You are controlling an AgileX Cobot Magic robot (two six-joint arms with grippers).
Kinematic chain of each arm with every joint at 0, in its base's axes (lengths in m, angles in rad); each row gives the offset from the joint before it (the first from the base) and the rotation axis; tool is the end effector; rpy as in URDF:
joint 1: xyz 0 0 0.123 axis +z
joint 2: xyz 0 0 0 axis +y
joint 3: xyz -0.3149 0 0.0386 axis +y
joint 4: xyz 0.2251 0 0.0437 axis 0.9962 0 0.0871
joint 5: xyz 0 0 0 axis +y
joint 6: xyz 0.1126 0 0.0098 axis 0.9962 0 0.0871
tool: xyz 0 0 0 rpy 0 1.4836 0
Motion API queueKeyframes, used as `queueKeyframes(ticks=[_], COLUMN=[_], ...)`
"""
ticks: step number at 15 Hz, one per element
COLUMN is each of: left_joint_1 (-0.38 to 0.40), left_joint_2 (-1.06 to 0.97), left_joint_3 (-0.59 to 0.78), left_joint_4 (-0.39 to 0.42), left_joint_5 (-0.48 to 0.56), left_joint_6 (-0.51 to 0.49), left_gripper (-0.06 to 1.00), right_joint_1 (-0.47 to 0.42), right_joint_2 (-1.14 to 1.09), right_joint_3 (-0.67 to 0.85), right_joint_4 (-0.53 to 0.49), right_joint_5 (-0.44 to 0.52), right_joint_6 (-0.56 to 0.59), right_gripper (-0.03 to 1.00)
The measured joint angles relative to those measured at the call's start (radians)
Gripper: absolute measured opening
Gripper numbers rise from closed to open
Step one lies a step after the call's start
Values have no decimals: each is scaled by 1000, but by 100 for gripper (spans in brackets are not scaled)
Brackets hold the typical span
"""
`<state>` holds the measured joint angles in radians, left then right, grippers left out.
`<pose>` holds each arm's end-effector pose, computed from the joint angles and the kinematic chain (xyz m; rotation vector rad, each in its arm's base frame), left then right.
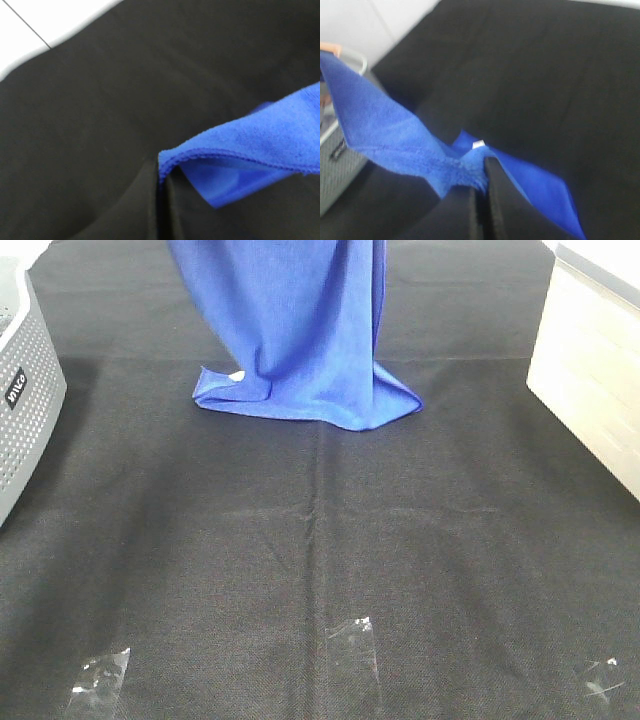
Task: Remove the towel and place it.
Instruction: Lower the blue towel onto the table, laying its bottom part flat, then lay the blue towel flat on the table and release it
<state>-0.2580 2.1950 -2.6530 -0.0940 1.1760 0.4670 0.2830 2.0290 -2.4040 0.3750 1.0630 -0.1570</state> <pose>0.4703 -0.1342 0.4284 0.7873 2.0514 0.0015 0.4292 0.1625 0.4537 -0.4597 2.1039 0.5323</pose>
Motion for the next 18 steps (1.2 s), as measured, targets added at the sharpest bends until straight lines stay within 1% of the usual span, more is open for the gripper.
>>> queueKeyframes(ticks=[1, 3, 5, 7, 9, 10, 12, 14, 15, 18], left_joint_1=[0, 0, 0, 0, -8, -12, -15, -27, -39, -97], left_joint_2=[0, 0, 0, -4, -40, -81, -184, -295, -344, -507], left_joint_3=[0, 0, 0, 0, 24, 72, 218, 427, 519, 777], left_joint_4=[-12, -43, -49, -49, -49, -52, -54, -54, -54, -53], left_joint_5=[28, 38, 41, 42, 45, 45, 45, 45, 45, 47], left_joint_6=[-13, -101, -194, -235, -269, -283, -294, -302, -306, -313], left_gripper=[0, 0, 0, 0, 0, 0, 0, 0, 0, 0], right_joint_1=[0, 0, 0, 0, 0, 0, 0, 0, 0, 1], right_joint_2=[-3, -4, -4, -4, -45, -83, -173, -256, -290, -412], right_joint_3=[0, 0, 0, 0, 66, 133, 271, 403, 465, 627], right_joint_4=[0, 0, 0, 8, 11, 11, 11, 21, 42, 60], right_joint_5=[48, 134, 156, 156, 156, 156, 157, 158, 158, 158], right_joint_6=[-5, -18, -27, -30, -31, -40, -50, -57, -59, -65], right_gripper=[1, 1, 1, 1, 1, 1, 1, 1, 1, 1])
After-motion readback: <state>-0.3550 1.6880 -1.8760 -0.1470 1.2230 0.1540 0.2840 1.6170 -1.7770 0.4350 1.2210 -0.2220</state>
